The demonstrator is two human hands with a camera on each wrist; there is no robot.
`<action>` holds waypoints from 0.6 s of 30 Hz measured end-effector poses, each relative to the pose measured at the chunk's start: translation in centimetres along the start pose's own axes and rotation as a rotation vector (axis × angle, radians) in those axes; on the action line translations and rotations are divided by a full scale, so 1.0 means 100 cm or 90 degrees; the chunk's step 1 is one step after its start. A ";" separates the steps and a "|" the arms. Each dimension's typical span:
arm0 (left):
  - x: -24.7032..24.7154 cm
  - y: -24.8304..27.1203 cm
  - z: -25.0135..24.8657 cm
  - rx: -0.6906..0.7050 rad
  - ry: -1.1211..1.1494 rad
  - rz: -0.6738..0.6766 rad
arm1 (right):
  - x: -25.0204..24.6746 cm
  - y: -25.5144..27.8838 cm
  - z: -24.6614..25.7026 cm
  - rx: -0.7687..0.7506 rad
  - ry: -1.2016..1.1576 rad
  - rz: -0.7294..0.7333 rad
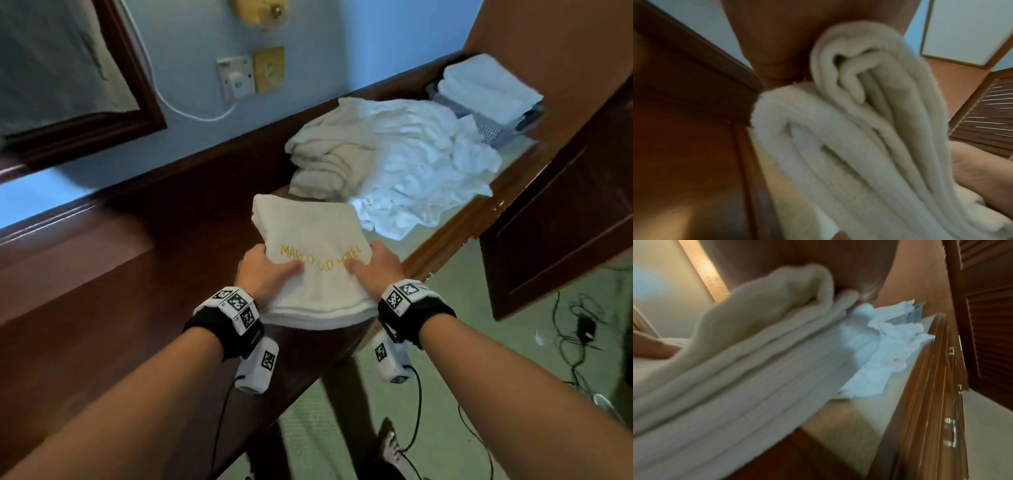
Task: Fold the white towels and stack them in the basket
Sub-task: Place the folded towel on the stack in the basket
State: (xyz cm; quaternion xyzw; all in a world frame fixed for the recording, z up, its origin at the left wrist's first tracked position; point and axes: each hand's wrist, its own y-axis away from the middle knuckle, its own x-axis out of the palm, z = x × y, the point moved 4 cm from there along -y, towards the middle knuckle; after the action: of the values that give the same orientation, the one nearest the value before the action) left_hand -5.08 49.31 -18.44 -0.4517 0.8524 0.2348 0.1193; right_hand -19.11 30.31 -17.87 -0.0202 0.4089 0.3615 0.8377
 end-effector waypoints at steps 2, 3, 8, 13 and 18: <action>0.028 -0.009 -0.035 0.036 0.016 -0.018 | -0.044 -0.012 -0.008 -0.019 -0.011 -0.032; 0.044 -0.013 -0.055 0.057 0.025 -0.025 | -0.067 -0.019 -0.013 -0.028 -0.011 -0.051; 0.134 -0.027 -0.146 0.152 0.038 -0.038 | -0.179 -0.052 -0.050 -0.068 -0.046 -0.125; 0.224 -0.032 -0.227 0.218 0.028 -0.013 | -0.279 -0.072 -0.098 -0.065 -0.060 -0.204; 0.299 -0.042 -0.289 0.252 0.030 0.044 | -0.353 -0.093 -0.144 -0.037 -0.051 -0.259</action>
State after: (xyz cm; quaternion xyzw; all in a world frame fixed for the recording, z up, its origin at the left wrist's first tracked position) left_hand -18.22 11.22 -7.21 -0.3956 0.8993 0.0560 0.1776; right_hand -37.26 -2.05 -5.16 -0.1123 0.3520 0.1969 0.9082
